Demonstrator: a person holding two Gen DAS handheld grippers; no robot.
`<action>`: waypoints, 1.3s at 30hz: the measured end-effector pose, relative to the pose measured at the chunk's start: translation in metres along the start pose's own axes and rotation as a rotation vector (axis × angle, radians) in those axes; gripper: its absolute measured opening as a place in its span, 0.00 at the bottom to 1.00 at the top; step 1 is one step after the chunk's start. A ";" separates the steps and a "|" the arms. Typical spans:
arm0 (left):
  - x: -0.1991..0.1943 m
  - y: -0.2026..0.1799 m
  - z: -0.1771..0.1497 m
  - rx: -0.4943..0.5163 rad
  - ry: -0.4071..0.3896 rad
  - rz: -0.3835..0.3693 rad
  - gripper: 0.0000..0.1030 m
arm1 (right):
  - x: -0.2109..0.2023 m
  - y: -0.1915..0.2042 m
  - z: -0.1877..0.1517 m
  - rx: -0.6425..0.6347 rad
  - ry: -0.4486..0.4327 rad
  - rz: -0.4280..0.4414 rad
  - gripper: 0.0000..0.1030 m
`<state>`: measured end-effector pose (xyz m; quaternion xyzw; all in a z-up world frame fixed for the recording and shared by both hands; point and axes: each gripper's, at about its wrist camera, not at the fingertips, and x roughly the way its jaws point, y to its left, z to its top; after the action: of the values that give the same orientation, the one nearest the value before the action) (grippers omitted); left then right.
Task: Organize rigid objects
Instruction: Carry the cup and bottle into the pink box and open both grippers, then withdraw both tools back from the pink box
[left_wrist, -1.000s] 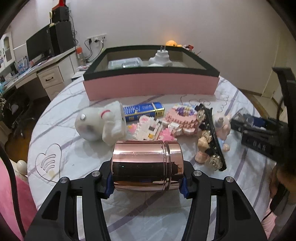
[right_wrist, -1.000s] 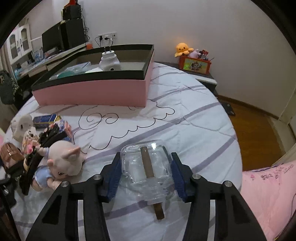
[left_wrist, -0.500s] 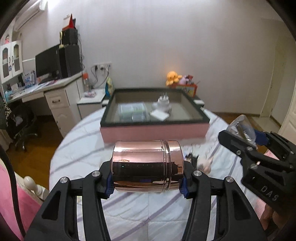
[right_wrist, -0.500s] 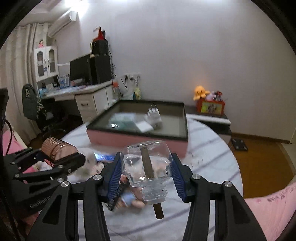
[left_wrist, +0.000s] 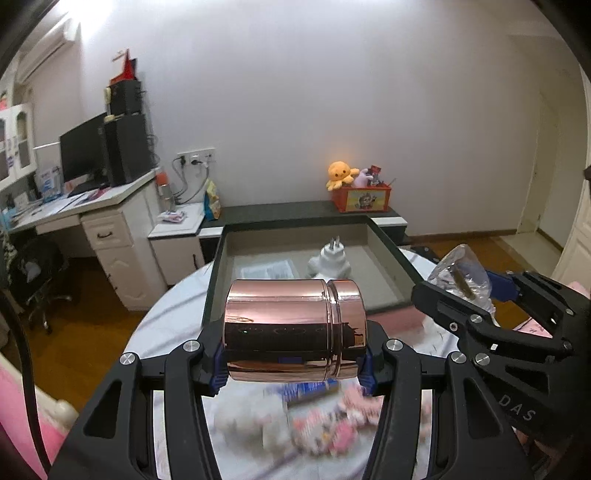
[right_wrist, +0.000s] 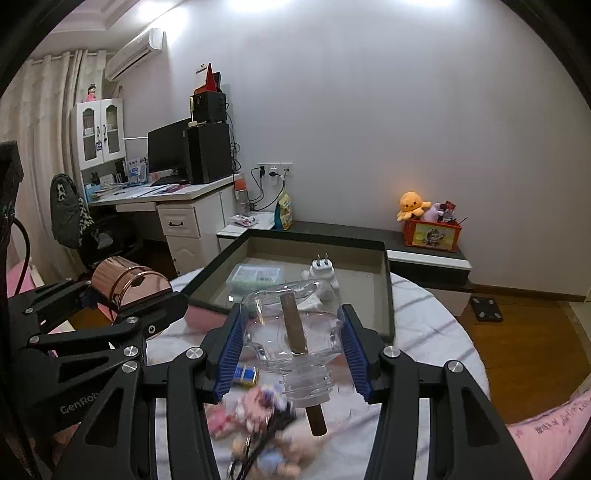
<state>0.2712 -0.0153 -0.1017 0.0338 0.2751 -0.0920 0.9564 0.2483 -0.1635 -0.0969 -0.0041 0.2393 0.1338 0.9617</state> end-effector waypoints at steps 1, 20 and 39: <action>0.010 0.001 0.007 0.000 0.016 -0.015 0.53 | 0.012 -0.006 0.008 0.011 0.012 0.014 0.50; 0.184 0.008 0.026 0.004 0.366 -0.073 0.66 | 0.169 -0.082 0.007 0.144 0.316 0.035 0.51; -0.028 0.008 0.014 -0.036 -0.046 0.046 0.87 | -0.003 -0.029 0.021 0.047 0.001 -0.064 0.87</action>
<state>0.2568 -0.0043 -0.0753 0.0209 0.2540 -0.0658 0.9647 0.2626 -0.1906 -0.0785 0.0109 0.2425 0.0972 0.9652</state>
